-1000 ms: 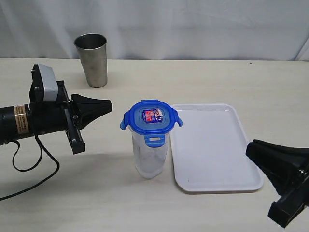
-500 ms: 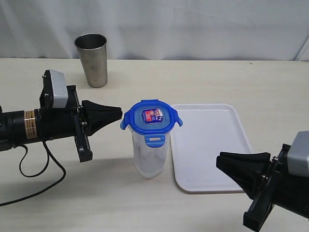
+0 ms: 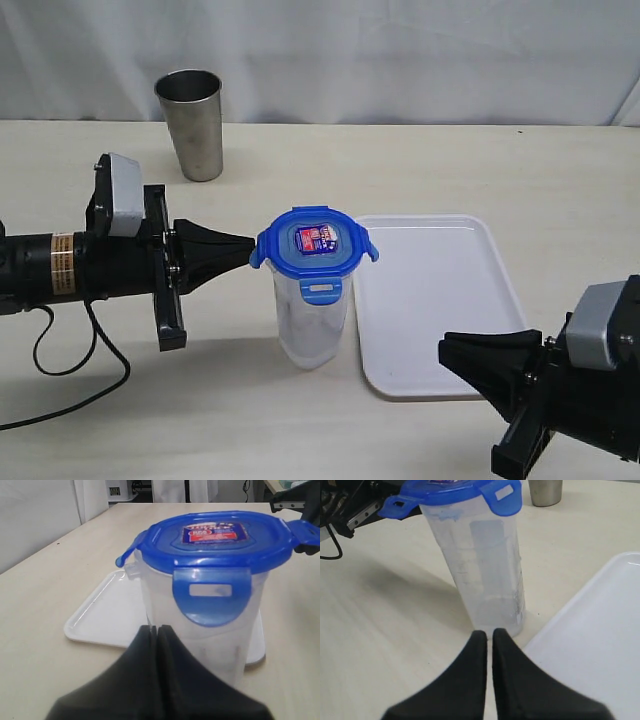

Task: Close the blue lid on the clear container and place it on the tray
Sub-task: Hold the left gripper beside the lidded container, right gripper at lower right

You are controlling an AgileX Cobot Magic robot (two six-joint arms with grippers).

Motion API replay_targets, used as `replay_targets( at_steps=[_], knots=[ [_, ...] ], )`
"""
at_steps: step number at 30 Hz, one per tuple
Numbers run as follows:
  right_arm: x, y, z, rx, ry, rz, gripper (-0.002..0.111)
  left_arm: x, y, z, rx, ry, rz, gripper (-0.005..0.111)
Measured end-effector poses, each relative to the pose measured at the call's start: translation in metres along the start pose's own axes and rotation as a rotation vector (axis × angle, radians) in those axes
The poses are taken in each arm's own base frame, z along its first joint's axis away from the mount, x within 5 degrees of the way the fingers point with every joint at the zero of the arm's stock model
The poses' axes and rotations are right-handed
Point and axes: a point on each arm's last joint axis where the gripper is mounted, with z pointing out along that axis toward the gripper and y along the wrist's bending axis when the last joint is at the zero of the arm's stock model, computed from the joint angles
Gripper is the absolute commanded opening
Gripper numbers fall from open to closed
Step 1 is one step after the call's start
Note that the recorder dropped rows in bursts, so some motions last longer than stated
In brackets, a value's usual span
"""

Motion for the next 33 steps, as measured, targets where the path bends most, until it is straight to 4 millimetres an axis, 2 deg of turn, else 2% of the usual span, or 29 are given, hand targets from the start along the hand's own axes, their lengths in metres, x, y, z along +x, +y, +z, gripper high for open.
replay_targets(
  at_steps=[9,17,23,33],
  knots=[
    [0.0,0.0,0.0,0.001,-0.002,-0.006,0.004,0.0,-0.001,0.0,0.012,0.003,0.005,0.0],
    [-0.001,0.0,0.0,-0.003,-0.011,-0.006,0.004,-0.001,0.014,-0.005,-0.134,-0.027,-0.025,0.0],
    [-0.001,0.0,0.0,-0.005,-0.014,-0.006,0.004,-0.004,0.007,0.003,-0.101,-0.03,0.011,0.0],
    [-0.001,0.0,0.0,-0.005,-0.014,-0.006,0.004,-0.01,0.003,0.003,-0.067,-0.034,0.032,0.0]
  ],
)
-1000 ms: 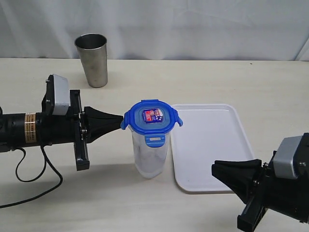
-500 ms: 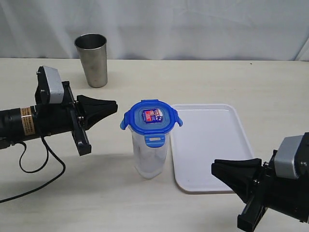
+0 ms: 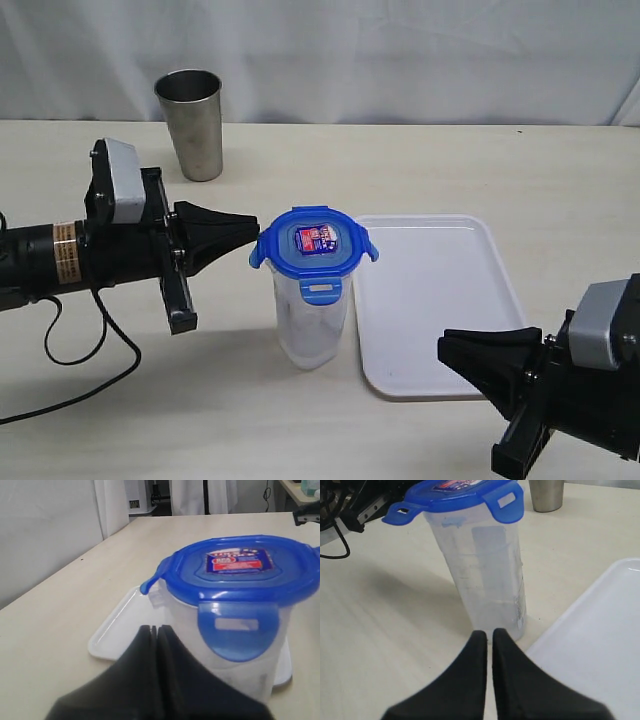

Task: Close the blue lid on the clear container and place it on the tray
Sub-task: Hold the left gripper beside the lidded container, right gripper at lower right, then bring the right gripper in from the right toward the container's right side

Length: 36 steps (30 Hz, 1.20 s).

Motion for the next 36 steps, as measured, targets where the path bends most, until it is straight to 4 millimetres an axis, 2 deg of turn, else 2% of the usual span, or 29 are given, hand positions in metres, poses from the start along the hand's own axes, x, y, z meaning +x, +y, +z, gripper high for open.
replay_targets(
  at_steps=[7,14,23,36],
  knots=[
    [0.0,0.0,0.0,0.0,0.0,-0.004,0.004,0.001,-0.004,-0.001,0.047,0.012,0.007,0.0],
    [0.0,0.0,0.0,0.0,0.0,-0.004,0.004,0.003,0.002,-0.013,0.049,0.029,-0.017,0.0],
    [0.0,0.0,0.0,0.001,0.002,-0.006,0.004,-0.002,-0.004,-0.001,0.041,0.007,-0.035,0.0],
    [0.0,0.0,0.0,0.002,0.003,-0.007,0.004,-0.001,-0.008,-0.001,0.086,0.019,-0.018,0.0]
  ],
)
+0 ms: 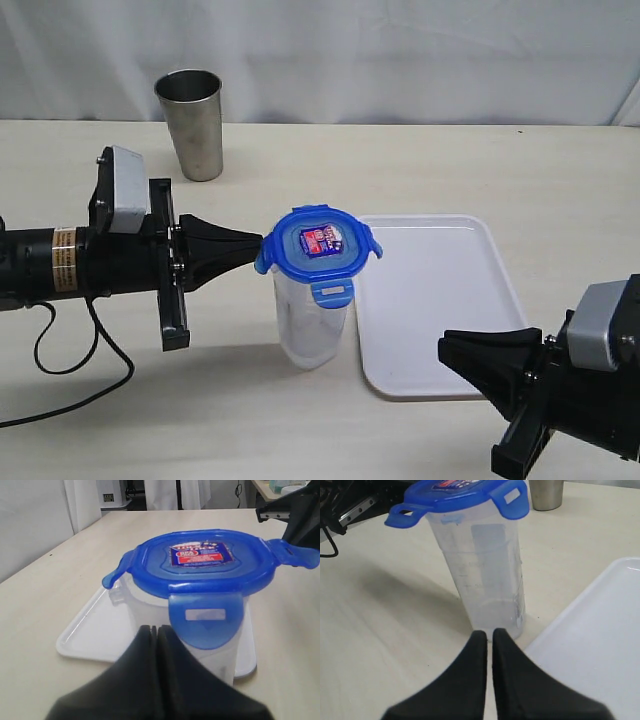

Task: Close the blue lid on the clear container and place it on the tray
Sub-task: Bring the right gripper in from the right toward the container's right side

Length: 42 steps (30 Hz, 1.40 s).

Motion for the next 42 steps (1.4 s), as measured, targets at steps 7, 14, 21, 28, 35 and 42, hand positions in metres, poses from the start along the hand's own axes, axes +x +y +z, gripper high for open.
replay_targets(
  at_steps=[7,14,21,28,35,42],
  knots=[
    [0.0,0.0,0.0,0.004,-0.002,0.003,0.004,0.0,0.0,0.0,0.0,0.0,0.0,0.0],
    [-0.017,-0.011,0.008,-0.004,-0.032,0.038,0.004,-0.001,0.002,0.0,-0.026,-0.008,-0.01,0.0],
    [-0.045,-0.024,0.022,-0.077,-0.01,0.032,0.004,0.001,0.01,-0.001,-0.11,0.009,-0.041,0.0],
    [-0.053,-0.028,0.028,-0.139,0.029,0.006,0.004,0.002,0.018,-0.002,-0.205,0.016,-0.075,0.0],
    [-0.054,-0.03,0.036,-0.231,0.026,0.007,0.004,0.003,0.019,-0.002,-0.215,0.023,-0.08,0.0],
    [-0.061,-0.04,0.047,-0.268,-0.001,0.02,0.004,0.007,0.02,-0.002,-0.225,0.063,-0.084,0.0]
  ],
)
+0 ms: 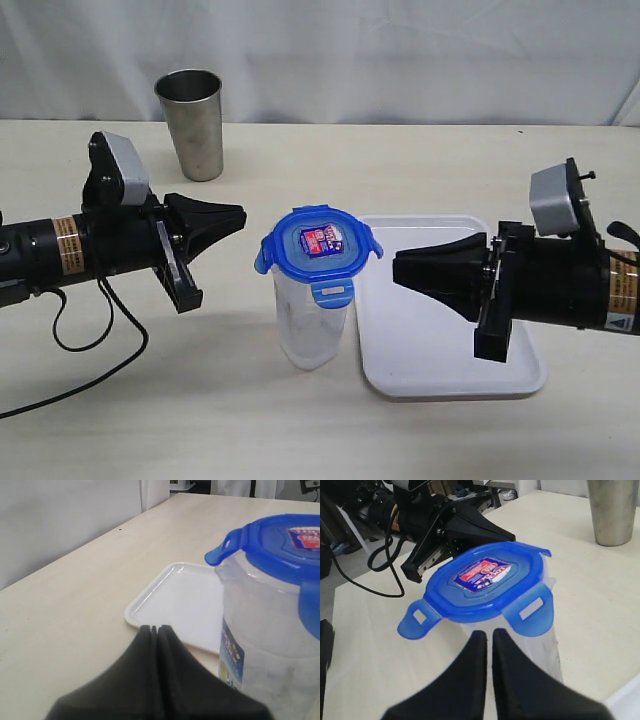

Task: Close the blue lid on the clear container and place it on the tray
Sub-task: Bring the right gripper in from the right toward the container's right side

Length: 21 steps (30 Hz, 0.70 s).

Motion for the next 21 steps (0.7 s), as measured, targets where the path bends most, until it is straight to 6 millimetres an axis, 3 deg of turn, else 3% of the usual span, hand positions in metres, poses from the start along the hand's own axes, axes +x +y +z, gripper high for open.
replay_targets(
  at_steps=[10,21],
  knots=[
    [0.001,-0.007,0.024,-0.083,0.035,-0.006,0.004,0.0,0.0,0.0,0.0,0.0,0.0,0.0],
    [0.002,-0.014,0.027,-0.015,0.059,-0.013,0.004,0.0,-0.001,0.0,0.009,0.003,0.005,0.0]
  ],
)
